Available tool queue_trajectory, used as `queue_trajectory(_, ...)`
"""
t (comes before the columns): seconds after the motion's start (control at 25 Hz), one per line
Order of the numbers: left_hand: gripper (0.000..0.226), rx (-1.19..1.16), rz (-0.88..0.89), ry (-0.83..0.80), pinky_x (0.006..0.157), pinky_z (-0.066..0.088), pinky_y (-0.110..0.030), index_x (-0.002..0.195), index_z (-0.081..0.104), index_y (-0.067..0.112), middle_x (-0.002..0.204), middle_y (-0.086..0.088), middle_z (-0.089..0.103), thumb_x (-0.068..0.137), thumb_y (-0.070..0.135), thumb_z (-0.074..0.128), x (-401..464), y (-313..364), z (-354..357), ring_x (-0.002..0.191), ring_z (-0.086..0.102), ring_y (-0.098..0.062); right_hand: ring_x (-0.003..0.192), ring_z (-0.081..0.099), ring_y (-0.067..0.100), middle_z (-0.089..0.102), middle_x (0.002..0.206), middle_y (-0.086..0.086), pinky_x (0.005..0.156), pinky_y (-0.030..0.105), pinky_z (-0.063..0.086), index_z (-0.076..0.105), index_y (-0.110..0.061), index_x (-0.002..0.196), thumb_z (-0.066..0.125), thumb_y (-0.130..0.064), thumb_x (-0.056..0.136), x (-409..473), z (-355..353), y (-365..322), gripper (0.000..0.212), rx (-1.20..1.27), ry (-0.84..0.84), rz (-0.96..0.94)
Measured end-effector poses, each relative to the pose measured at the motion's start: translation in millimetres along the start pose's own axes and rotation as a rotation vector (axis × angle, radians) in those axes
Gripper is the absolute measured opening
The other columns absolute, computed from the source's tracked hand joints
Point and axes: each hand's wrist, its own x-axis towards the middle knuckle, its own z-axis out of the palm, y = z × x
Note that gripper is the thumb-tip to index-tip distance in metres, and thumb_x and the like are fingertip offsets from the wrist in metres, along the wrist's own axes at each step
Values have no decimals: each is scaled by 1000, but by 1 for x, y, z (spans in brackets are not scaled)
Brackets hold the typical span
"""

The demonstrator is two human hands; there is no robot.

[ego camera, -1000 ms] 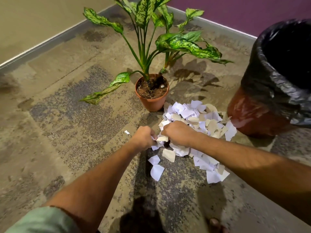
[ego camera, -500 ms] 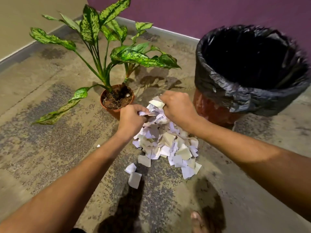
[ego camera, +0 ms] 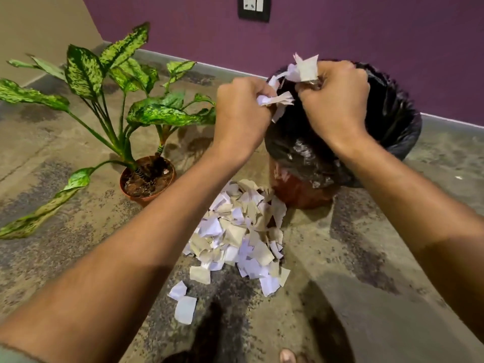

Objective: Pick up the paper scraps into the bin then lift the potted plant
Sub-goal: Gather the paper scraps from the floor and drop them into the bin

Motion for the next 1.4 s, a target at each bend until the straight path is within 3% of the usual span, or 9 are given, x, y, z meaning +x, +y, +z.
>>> queue_trajectory(0.12, 8, 144, 47, -125, 59, 43, -22, 84, 76, 20, 75, 0, 68, 76, 23, 76, 14, 18, 22, 72, 63, -16, 47, 37, 19, 40, 47, -2, 54, 36, 26, 55, -6, 68, 56, -40, 88, 4, -9, 29, 40, -80, -82, 88)
queue_trajectory(0.28, 29, 250, 95, -236, 67, 42, -23, 101, 71, 20, 92, -1, 65, 73, 12, 74, 25, 27, 42, 89, 63, -23, 62, 45, 17, 52, 62, -6, 61, 29, 32, 67, -17, 86, 64, -27, 81, -2, -21, 55, 12, -109, -175, 152)
queue_trajectory(0.52, 61, 279, 251, -342, 88, 48, -34, 124, 60, 19, 125, -6, 58, 74, -14, 52, 15, 29, 51, 112, 55, -27, 76, 51, 24, 59, 79, -3, 65, 31, 37, 65, -23, 111, 69, -38, 80, -2, -33, 63, 35, -64, -273, 149)
queue_trajectory(0.6, 60, 239, 251, -359, 92, 46, -34, 129, 55, 20, 129, -6, 56, 76, -7, 62, 13, 27, 52, 117, 52, -25, 90, 58, 26, 68, 103, 3, 77, 35, 48, 61, -25, 124, 71, -24, 79, -1, -34, 63, 46, -62, -273, 174)
queue_trajectory(0.68, 70, 217, 239, -378, 100, 42, -31, 138, 47, 20, 138, -4, 51, 76, -2, 69, 13, 25, 51, 126, 48, -23, 101, 60, 25, 67, 117, 3, 86, 35, 48, 59, -28, 129, 62, -3, 76, 0, -35, 60, 58, -69, -260, 194)
queue_trajectory(0.88, 75, 123, 267, -367, 115, 31, -28, 142, 43, 16, 146, -4, 44, 74, -12, 56, 10, 27, 41, 136, 38, -19, 119, 55, 21, 65, 124, -2, 99, 31, 43, 60, -30, 127, 54, 2, 74, 0, -36, 51, 62, -77, -239, 194)
queue_trajectory(1.04, 57, 37, 376, -224, 110, 40, -32, 133, 53, 10, 139, -5, 52, 79, -7, 57, -25, 12, 26, 131, 44, -16, 106, 63, 15, 67, 119, -6, 99, 33, 48, 64, -26, 122, 54, -3, 79, -4, -33, 33, 50, -8, -171, 90)
queue_trajectory(1.2, 39, 74, 548, -171, 106, 42, -36, 121, 60, -1, 131, -15, 56, 82, -6, 58, -97, -36, 10, 125, 51, -27, 94, 64, 7, 69, 112, -8, 90, 32, 53, 68, -21, 115, 59, -10, 85, -30, -14, -9, 33, 128, -213, -126)
queue_trajectory(1.4, 27, 232, 551, -352, 79, 53, -43, 102, 68, 3, 113, -13, 64, 78, -5, 58, -162, -127, -28, 109, 59, -32, 84, 65, 20, 72, 94, -1, 77, 38, 52, 71, -15, 97, 57, -13, 84, -83, 26, -49, 19, 161, -479, -379)
